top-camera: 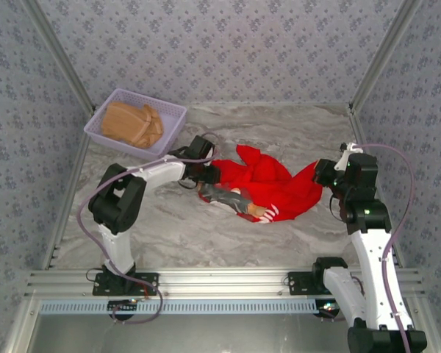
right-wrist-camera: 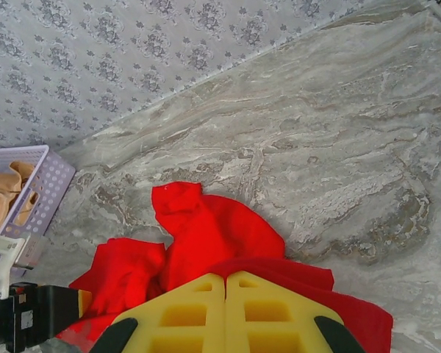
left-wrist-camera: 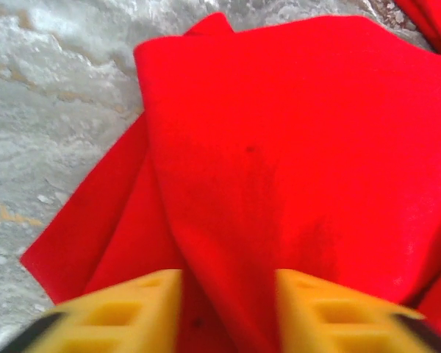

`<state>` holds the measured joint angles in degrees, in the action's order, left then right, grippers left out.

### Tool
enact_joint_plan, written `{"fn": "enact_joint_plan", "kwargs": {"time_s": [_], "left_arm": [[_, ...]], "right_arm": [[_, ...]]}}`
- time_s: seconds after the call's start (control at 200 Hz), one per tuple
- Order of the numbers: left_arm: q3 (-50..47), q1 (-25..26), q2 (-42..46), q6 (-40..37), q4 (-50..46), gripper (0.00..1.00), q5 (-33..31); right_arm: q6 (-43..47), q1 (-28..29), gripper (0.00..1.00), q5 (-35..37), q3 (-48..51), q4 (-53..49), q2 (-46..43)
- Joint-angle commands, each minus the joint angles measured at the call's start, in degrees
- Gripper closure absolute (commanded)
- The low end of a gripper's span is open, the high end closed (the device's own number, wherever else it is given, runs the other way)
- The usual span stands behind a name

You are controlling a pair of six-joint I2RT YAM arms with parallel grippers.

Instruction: Fold the inside-out t-shirt

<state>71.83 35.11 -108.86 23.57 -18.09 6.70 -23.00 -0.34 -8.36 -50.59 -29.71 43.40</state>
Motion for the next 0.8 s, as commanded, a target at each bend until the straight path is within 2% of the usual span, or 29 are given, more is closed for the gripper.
{"fn": "enact_joint_plan", "kwargs": {"time_s": [0.0, 0.125, 0.285, 0.385, 0.47, 0.635, 0.705, 0.799], "left_arm": [[-1.96, 0.09, 4.0, 0.88, 1.23, 1.0, 4.07], [-1.88, -2.3, 11.34, 3.22, 6.96, 1.0, 2.22], [-2.27, -4.81, 25.19, 6.43, 19.25, 1.0, 0.68], [-5.41, -4.82, 34.15, 6.85, 25.09, 1.0, 0.16], [-11.19, -4.58, 41.34, 7.47, 27.84, 1.0, 0.22], [-26.42, -3.08, 51.59, 9.46, 24.24, 0.99, 0.62], [-33.67, -1.48, 52.92, 12.16, 23.01, 0.92, 3.12], [-41.23, 2.66, 53.28, 13.57, 21.42, 0.75, 6.11]], "right_arm": [[-0.44, 0.25, 1.0, -1.13, 0.09, 3.0, 0.66], [1.88, -0.76, 1.0, -0.54, -6.33, 5.11, 6.46], [0.59, -3.17, 1.0, -5.56, -23.35, 7.76, 15.71], [-0.27, -3.3, 1.0, -7.44, -33.33, 7.83, 18.86], [0.06, -3.3, 1.0, -7.63, -37.69, 6.63, 19.21], [1.96, -3.43, 1.0, -6.82, -33.36, 2.03, 15.76], [4.04, -3.52, 1.0, -3.95, -28.43, -0.94, 13.21], [5.57, -4.74, 1.0, 0.65, -21.01, -4.15, 10.01]]}}
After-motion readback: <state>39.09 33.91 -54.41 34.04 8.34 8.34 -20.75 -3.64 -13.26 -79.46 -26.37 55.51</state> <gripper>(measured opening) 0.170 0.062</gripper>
